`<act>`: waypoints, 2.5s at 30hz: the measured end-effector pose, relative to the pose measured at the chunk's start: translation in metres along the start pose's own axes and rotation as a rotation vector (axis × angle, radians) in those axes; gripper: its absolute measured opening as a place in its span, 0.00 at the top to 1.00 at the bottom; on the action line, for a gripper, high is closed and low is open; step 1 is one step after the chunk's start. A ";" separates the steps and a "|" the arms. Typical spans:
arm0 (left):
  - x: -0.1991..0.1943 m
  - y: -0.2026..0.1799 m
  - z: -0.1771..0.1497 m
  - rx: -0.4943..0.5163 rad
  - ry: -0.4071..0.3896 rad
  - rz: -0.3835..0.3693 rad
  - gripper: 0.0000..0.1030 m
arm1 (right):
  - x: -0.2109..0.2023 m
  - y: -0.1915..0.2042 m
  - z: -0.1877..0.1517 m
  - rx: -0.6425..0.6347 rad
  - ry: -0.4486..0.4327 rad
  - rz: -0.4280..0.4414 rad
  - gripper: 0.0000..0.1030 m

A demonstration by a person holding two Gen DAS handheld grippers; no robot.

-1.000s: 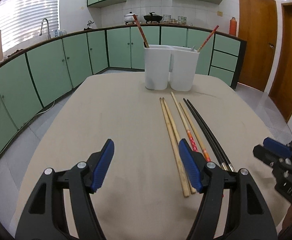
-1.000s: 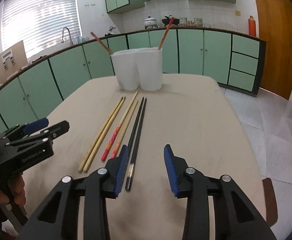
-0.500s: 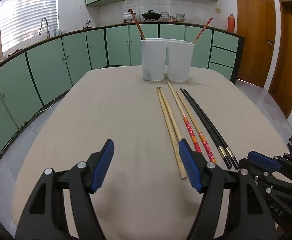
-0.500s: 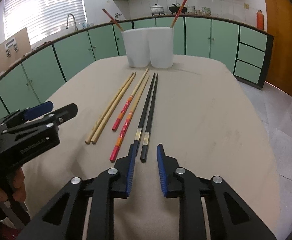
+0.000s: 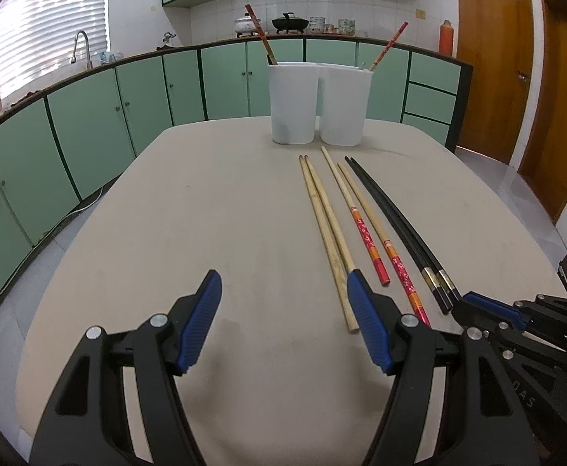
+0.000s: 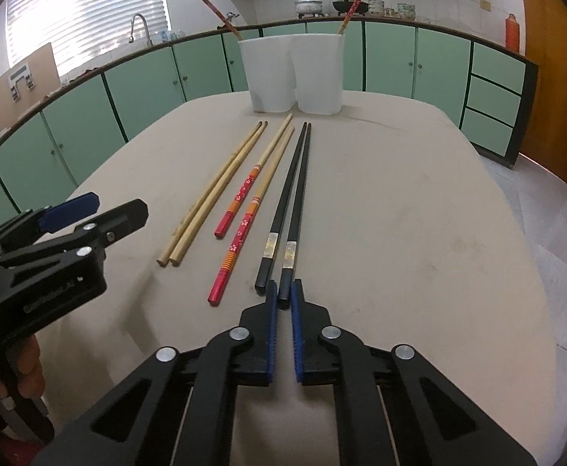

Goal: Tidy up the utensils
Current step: 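Move the right tool down to the tips of the black chopsticks, then close the right tool on one black chopstick's tip, then lift the black chopstick with the right tool over the white holder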

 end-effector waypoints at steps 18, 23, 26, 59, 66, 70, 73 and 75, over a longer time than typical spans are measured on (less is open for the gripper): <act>0.015 -0.011 -0.012 0.023 0.079 -0.015 0.38 | 0.001 -0.009 0.003 0.030 0.005 0.022 0.94; 0.021 -0.015 -0.014 0.017 0.093 -0.016 0.44 | 0.001 -0.010 0.003 0.037 0.003 0.023 0.94; 0.023 -0.017 -0.014 0.017 0.091 -0.009 0.46 | 0.002 -0.010 0.003 0.040 0.002 0.023 0.94; -0.049 -0.020 0.063 0.054 -0.163 -0.031 0.94 | -0.069 -0.019 0.063 -0.012 -0.202 -0.009 0.94; -0.055 -0.014 0.097 0.038 -0.213 -0.039 0.94 | -0.085 -0.027 0.098 -0.015 -0.247 0.019 0.94; -0.054 -0.011 0.115 0.030 -0.230 -0.047 0.94 | -0.093 -0.031 0.122 -0.012 -0.269 0.046 0.94; -0.053 -0.009 0.129 0.027 -0.232 -0.062 0.94 | -0.096 -0.032 0.139 -0.024 -0.278 0.054 0.94; -0.051 -0.008 0.134 0.026 -0.231 -0.068 0.94 | -0.098 -0.032 0.152 -0.032 -0.283 0.063 0.94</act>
Point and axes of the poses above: each gripper's, at about its wrist camera, not at the fingertips, and x roughly the way its jaws point, y to its left, z to its top, the point moved 1 cm from there along x, roughly the way its jaws point, and after that the axes turned 1 degree about -x, right-handed, at the moved point
